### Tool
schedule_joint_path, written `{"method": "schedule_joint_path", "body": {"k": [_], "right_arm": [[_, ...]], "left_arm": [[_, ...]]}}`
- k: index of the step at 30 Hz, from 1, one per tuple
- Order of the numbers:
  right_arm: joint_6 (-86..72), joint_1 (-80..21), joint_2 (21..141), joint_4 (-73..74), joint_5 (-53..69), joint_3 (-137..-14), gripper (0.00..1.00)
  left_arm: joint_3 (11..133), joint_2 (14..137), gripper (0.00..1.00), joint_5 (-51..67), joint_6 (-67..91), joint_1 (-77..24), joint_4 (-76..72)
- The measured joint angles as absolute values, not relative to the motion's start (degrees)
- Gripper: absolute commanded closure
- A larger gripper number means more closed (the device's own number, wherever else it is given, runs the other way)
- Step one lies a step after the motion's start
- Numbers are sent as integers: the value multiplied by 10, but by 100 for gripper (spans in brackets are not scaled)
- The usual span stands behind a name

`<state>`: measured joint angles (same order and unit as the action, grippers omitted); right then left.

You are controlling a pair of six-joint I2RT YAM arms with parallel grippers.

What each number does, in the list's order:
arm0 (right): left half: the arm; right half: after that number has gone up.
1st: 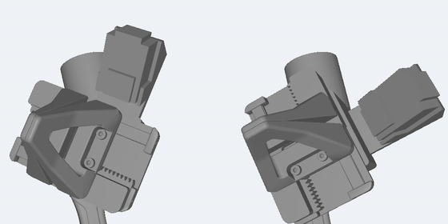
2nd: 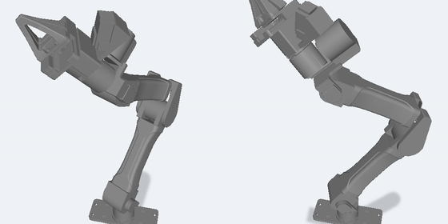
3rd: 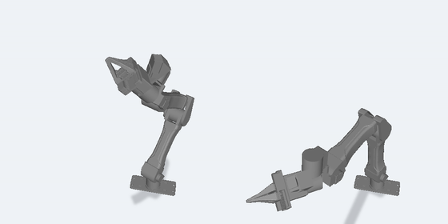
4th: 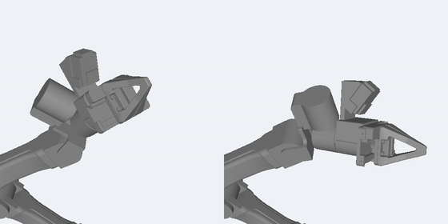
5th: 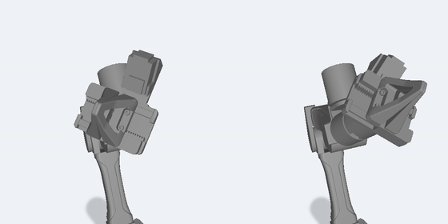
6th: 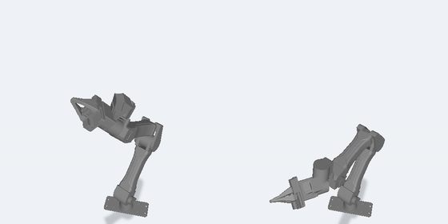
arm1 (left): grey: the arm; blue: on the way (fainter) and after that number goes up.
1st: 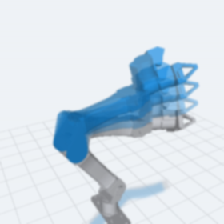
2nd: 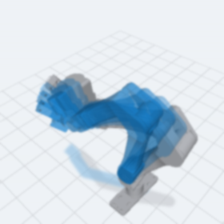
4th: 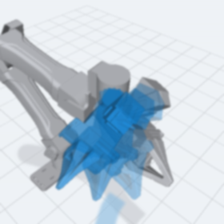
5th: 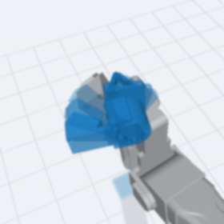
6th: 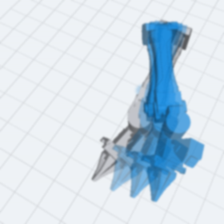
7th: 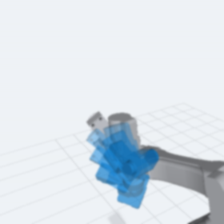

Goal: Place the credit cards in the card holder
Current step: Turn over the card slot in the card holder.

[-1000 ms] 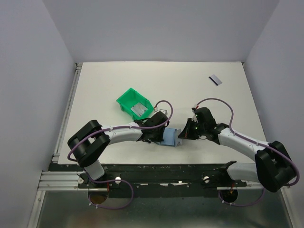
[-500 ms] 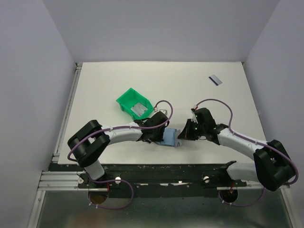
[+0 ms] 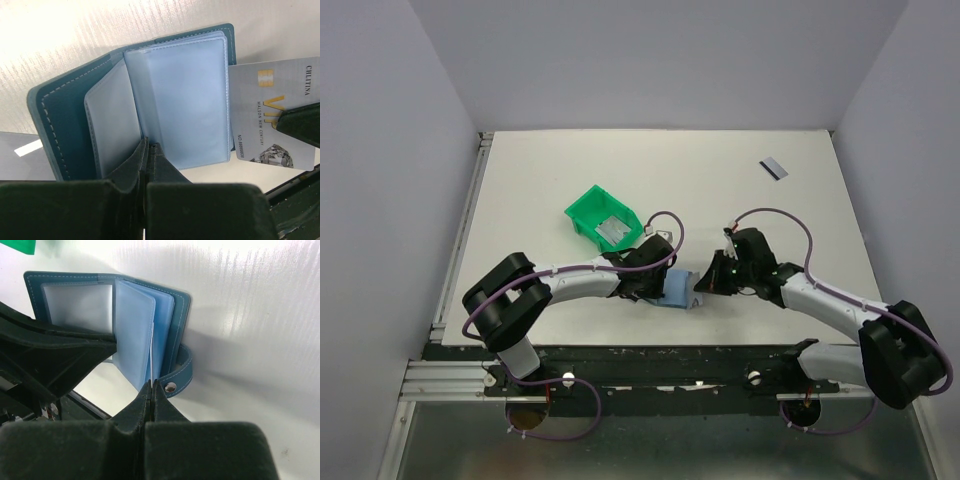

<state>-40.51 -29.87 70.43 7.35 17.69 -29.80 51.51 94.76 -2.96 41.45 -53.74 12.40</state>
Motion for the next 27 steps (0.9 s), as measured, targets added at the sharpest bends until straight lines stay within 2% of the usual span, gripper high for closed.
{"method": "schedule_joint_path", "body": {"k": [27], "right_arm": [[-405, -295, 688, 95, 158, -298, 100]], "left_arm": [[516, 949, 100, -29, 415, -537, 124]]}}
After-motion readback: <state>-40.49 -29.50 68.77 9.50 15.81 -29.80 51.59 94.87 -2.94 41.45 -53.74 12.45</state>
